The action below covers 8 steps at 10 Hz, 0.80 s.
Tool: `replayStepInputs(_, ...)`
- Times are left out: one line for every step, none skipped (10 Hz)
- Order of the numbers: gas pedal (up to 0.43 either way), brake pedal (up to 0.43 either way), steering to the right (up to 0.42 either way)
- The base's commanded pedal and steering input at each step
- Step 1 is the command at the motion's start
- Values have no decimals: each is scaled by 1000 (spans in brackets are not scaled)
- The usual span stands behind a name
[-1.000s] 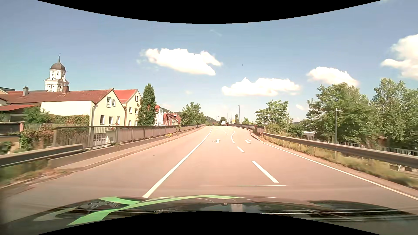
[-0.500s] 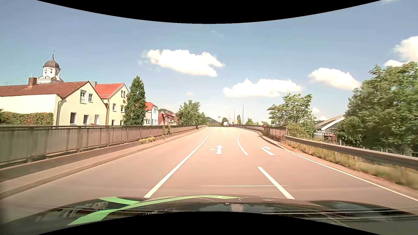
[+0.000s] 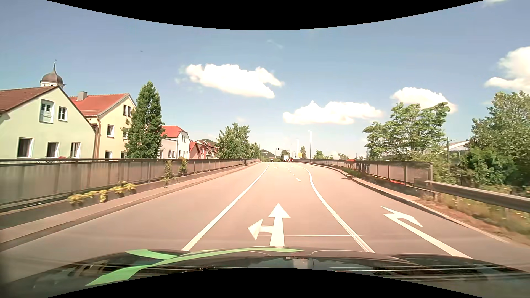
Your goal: Follow the waypoints while adhering to traffic rules and regulations
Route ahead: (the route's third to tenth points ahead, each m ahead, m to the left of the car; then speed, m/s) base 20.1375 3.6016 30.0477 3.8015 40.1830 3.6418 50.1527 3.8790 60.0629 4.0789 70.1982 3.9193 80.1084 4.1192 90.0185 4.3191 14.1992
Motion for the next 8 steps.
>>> replayStepInputs(150,0,-2)
replayStepInputs(150,0,-3)
replayStepInputs(150,0,-3)
replayStepInputs(150,0,-3)
replayStepInputs(150,0,-3)
replayStepInputs(150,0,-3)
replayStepInputs(138,0,-3)
replayStepInputs(87,0,-3)
